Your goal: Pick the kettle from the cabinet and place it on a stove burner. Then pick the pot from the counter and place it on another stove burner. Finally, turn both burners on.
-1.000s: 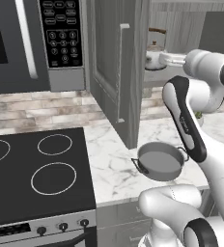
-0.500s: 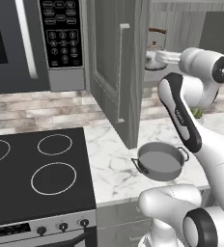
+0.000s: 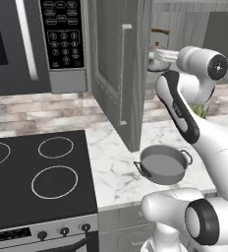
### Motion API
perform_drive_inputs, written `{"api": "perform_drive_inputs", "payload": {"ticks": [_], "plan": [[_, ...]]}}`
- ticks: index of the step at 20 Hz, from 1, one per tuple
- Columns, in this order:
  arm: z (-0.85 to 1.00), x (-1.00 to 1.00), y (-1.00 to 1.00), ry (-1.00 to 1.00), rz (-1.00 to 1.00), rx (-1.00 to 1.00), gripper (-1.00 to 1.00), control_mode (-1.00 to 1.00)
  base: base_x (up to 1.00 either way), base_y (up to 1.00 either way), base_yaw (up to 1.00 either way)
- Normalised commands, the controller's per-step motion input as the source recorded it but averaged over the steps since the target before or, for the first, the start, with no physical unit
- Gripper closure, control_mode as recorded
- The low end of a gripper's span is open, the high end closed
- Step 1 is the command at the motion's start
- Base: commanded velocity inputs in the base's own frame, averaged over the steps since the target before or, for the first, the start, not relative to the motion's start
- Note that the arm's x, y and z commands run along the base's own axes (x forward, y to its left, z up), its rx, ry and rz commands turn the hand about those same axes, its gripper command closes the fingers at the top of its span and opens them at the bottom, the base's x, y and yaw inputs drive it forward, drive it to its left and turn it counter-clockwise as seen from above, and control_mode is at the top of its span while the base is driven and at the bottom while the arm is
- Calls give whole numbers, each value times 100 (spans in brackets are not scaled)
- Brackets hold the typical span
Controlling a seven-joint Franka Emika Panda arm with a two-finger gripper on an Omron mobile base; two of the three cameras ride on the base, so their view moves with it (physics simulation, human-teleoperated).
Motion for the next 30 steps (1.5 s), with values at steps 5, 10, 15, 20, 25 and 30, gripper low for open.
{"api": "perform_drive_inputs", "payload": {"ticks": [5,10,15,20,25,30], "plan": [[-2,33,-2,-1,2,2,-100,-100,0,0,0],[0,33,0,0,2,0,-100,-100,0,0,0],[0,27,-16,0,4,0,-100,-100,0,0,0],[0,21,-15,0,5,0,-100,-100,0,0,0],[0,19,-9,0,4,0,-100,-100,0,0,0],[0,18,-6,0,5,0,-100,-100,0,0,0]]}}
